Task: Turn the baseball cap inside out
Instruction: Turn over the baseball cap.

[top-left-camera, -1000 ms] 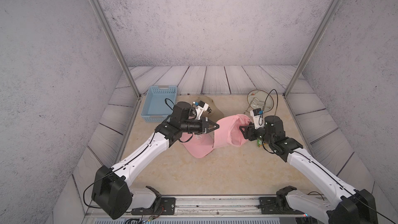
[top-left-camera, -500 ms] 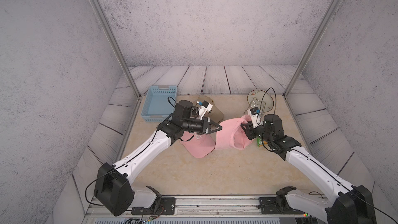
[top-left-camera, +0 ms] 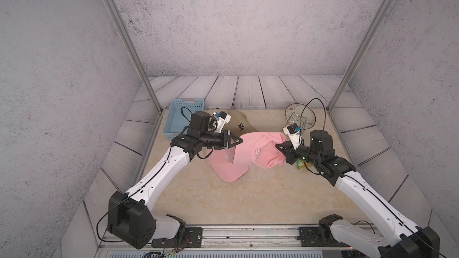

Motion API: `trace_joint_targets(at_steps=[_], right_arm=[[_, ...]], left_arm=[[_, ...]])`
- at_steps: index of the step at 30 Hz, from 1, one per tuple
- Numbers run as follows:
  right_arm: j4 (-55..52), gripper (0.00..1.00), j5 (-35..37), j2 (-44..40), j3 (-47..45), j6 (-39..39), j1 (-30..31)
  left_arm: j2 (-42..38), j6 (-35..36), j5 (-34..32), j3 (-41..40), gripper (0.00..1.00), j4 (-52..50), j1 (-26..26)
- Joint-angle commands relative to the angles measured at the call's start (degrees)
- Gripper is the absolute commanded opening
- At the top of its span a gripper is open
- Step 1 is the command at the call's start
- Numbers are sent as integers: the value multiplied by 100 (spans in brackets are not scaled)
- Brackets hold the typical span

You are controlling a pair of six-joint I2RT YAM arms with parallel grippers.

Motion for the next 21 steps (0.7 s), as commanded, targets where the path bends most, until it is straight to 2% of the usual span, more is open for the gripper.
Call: trace_joint_targets(at_steps=[1, 5, 9, 13, 16, 18, 21], right_arm=[[-357, 0, -1145, -104, 253, 283, -187], [-340, 0, -1671, -150, 378, 499, -449], [-138, 0, -2063, -248, 246, 851, -887], [32, 0, -2053, -250, 69, 1082, -1094], [-15, 0, -1678, -164, 45, 1047, -1095], [-23, 11, -1382, -102, 33, 1004, -1104], [-4, 35, -1011, -109, 2, 1083, -1103]], left_arm=[[-103, 562, -1537, 290, 0, -247, 453], [-182, 1025, -1844, 335, 0, -365, 608], [-350, 916, -1781, 123, 0, -263, 1148], [-512, 600, -1067, -276, 0, 314, 1507], [-489, 182, 102, -445, 0, 1026, 1445], [-473, -341, 590, -558, 0, 1579, 1267], [-536, -819, 432, -619, 0, 1936, 702]])
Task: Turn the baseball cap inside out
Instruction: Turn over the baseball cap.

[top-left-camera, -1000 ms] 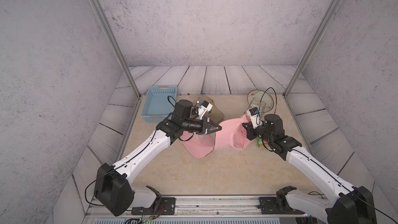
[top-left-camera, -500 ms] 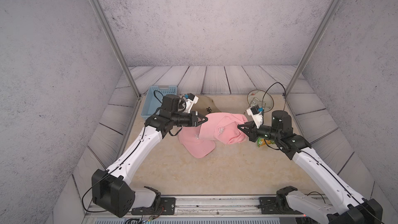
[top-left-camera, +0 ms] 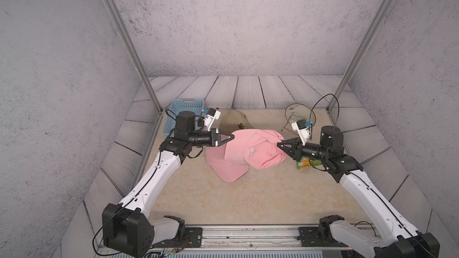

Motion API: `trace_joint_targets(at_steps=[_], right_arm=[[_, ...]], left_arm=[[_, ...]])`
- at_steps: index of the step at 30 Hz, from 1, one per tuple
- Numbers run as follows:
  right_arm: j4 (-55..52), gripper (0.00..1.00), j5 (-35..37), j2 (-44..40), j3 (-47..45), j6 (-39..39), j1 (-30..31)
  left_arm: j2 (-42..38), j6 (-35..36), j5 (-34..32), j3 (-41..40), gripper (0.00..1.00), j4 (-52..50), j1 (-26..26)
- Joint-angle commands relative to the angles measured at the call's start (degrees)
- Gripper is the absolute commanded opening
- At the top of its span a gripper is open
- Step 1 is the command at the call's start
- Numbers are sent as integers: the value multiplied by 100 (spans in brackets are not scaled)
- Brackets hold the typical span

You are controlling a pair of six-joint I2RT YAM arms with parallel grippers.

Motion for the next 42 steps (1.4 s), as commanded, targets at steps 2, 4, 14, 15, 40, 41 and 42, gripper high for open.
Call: trace_joint_targets(at_steps=[2, 4, 14, 15, 40, 41, 42], right_arm=[[-43, 47, 807, -191, -173, 202, -148], [10, 55, 1075, -341, -244, 237, -138], [1119, 67, 1377, -1315, -1012, -205, 433], [1272, 68, 1511, -1393, -1124, -424, 640], [4305, 76, 4743, -241, -2021, -3952, 3350], [4300, 76, 4738, -188, -2006, -3972, 3371], [4318, 77, 4739, -130, -1991, -3982, 3403]], left_arm=[[-83, -1138, -644, -122, 0, 1377, -395], [-79, -1767, -887, -204, 0, 1916, -589], [-193, -3546, -3735, 364, 0, 1347, -1537], [-193, -3840, -4022, 442, 0, 1116, -1607], [-158, -7600, -6664, 396, 0, 432, -2705], [-154, -7650, -6712, 370, 0, 473, -2724], [-150, -7703, -6734, 348, 0, 496, -2742]])
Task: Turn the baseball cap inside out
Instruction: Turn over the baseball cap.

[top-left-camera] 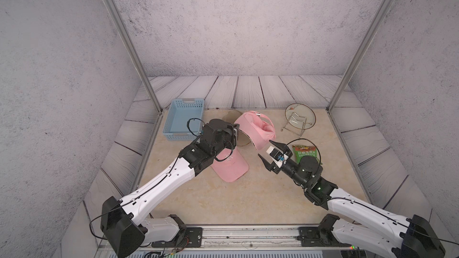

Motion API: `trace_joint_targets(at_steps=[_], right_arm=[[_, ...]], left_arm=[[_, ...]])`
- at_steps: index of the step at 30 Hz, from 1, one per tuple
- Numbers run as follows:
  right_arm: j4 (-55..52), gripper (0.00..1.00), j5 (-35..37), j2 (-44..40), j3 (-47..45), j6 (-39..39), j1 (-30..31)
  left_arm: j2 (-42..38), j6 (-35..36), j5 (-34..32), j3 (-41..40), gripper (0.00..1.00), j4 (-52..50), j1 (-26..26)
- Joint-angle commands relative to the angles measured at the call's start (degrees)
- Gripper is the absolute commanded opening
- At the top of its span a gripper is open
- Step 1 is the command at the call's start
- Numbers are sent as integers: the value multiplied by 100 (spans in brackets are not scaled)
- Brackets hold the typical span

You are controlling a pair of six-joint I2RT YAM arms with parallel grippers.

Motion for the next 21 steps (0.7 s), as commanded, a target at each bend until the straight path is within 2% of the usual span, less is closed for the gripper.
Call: trace_joint_targets(at_steps=[1, 5, 9, 12, 17, 18, 19, 20, 21], right_arm=[[246, 77, 196, 195, 154, -268, 119], [373, 76, 343, 392, 225, -322, 214], [999, 72, 1108, 731, 318, -407, 254], [1445, 58, 1613, 1029, 409, -438, 255], [1690, 17, 2275, 1159, 449, -337, 255], [1551, 8, 2330, 1113, 472, -287, 255], [1389, 3, 2371, 1063, 500, -221, 251], [1091, 0, 2465, 955, 560, -122, 255], [775, 0, 2514, 836, 601, -53, 246]], left_arm=[[-108, -296, -290, 35, 0, 272, -91], [-117, -331, -342, 3, 0, 345, -135], [-143, -385, -308, -34, 0, 296, -278], [-84, -437, -293, -66, 0, 337, -437], [68, -404, -230, -91, 0, 486, -533], [87, -293, -266, -115, 9, 566, -534], [100, -110, -357, -137, 24, 654, -529], [91, 252, -521, -134, 42, 671, -511], [75, 723, -688, -98, 51, 656, -497]])
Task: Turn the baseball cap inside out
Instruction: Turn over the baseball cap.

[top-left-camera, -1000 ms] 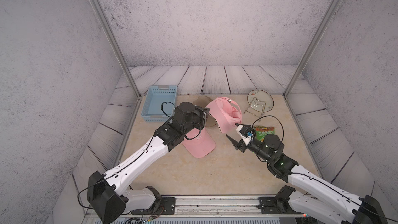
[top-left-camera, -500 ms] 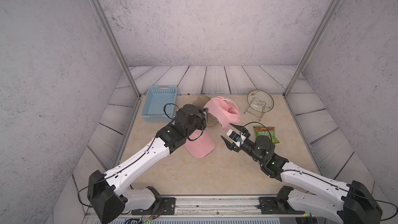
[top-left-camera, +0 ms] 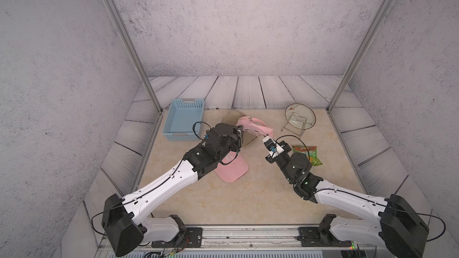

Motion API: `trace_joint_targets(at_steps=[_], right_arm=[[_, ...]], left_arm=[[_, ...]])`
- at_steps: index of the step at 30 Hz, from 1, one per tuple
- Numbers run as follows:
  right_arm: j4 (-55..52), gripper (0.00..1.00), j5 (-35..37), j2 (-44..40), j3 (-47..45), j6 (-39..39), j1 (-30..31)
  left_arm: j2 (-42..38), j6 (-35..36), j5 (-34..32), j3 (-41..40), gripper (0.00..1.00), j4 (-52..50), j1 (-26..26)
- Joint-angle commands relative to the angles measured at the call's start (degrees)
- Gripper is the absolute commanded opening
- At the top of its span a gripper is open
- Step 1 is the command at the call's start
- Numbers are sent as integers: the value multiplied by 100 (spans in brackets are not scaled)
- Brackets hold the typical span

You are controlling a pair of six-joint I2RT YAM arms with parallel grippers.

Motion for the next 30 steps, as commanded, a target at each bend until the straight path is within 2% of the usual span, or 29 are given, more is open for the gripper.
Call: trace_joint_targets(at_steps=[1, 3, 5, 6, 8, 11, 13, 18, 20, 24, 28, 30], right_arm=[[-812, 0, 316, -357, 278, 292, 23], [-1986, 0, 303, -544, 630, 540, -24], [-2963, 0, 208, -642, 999, 809, -105], [-3480, 0, 112, -692, 1188, 1016, -192], [-4388, 0, -464, -762, 1568, 1364, -462], [-5289, 0, -1332, -849, 1986, 1745, -891], [-5720, 0, -1776, -888, 2209, 1818, -1091], [-6724, 0, -2720, -884, 2767, 1867, -1220], [-6934, 0, -3041, -920, 2877, 1895, -1225], [-7203, 0, -3484, -1019, 2995, 1928, -1223], [-7294, 0, -3842, -1114, 3042, 1935, -1227], [-7262, 0, -3953, -1144, 3042, 1962, -1226]], left_arm=[[-7, 1539, -415, 88, 59, 333, 11], [-85, 3213, -849, 312, 74, 216, 39], [-164, 5073, -1142, 422, 84, 422, 40], [-206, 6175, -984, 359, 85, 837, 76], [-343, 8348, -175, 289, 85, 1263, 117], [-436, 10445, 960, 632, 85, 467, 152], [-373, 11485, 1464, 1019, 86, -434, 154], [-283, 13166, 2459, 1302, 94, -1446, 163], [-163, 13647, 2904, 1366, 97, -1685, 167], [253, 14135, 3299, 1619, 99, -2198, 180], [654, 14233, 3771, 1740, 92, -2236, 180], [858, 14207, 4015, 1800, 79, -2237, 180]])
